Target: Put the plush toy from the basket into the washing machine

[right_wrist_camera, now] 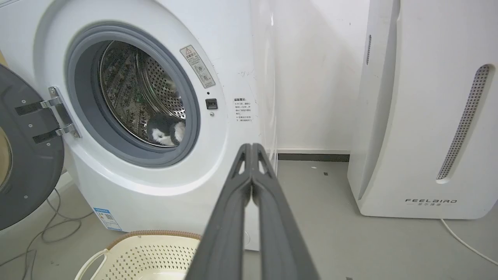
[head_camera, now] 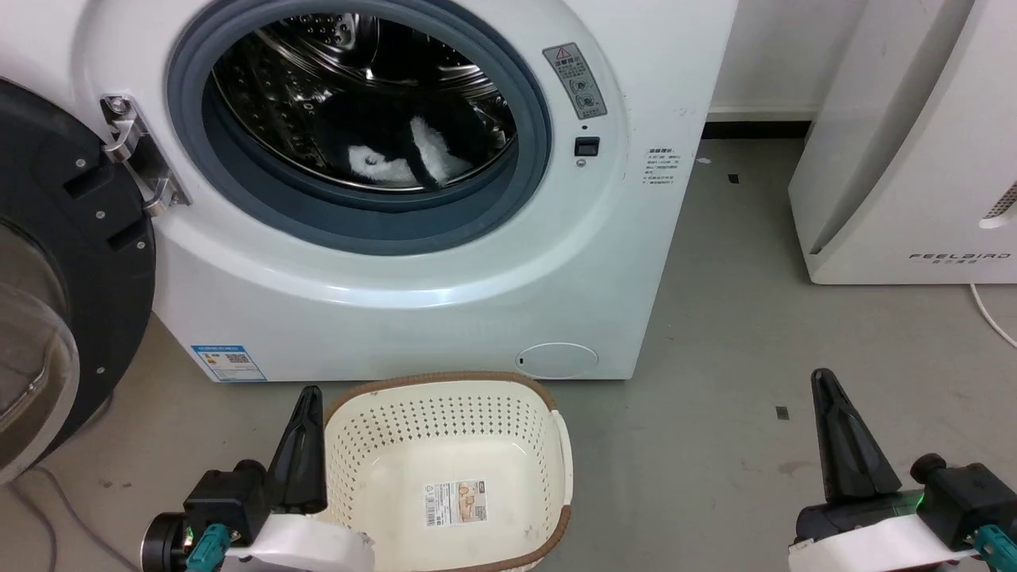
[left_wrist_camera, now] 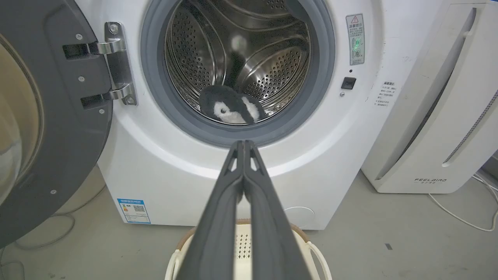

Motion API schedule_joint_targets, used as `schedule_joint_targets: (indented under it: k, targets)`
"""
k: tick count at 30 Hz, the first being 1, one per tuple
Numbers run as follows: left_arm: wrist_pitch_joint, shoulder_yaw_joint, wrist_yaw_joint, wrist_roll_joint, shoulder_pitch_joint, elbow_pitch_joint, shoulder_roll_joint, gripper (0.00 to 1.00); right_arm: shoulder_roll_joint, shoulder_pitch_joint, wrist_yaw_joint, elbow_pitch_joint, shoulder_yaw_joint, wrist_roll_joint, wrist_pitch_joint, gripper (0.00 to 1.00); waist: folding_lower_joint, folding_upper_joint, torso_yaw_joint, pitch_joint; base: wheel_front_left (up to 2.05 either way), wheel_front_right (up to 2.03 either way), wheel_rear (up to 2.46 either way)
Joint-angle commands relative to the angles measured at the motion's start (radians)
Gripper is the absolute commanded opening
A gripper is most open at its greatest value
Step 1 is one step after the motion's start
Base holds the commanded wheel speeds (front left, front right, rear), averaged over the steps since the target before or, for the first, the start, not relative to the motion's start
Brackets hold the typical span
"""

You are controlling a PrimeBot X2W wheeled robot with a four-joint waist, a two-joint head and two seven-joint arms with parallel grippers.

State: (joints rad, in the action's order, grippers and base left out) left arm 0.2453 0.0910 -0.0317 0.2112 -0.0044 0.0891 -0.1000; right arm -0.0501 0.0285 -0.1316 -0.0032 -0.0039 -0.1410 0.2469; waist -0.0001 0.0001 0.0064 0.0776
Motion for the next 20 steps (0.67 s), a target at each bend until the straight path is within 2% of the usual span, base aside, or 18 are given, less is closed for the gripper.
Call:
schedule_joint_targets:
  k: [1,20]
  targets:
    - [-0.004,-0.002,0.002,-0.010,0.000,-0.004,0.003,0.00,0.000,-0.002,0.000,0.000,0.000,0.008,-0.005,0.00,0.0001,-0.0001,0.000,0.000,0.00,0.00,0.00]
    - [-0.043,-0.017,0.007,-0.043,0.001,-0.018,0.010,0.00,0.000,-0.006,0.000,0.001,0.001,0.029,-0.044,0.00,0.0001,-0.0001,-0.001,-0.013,0.00,0.00,0.00]
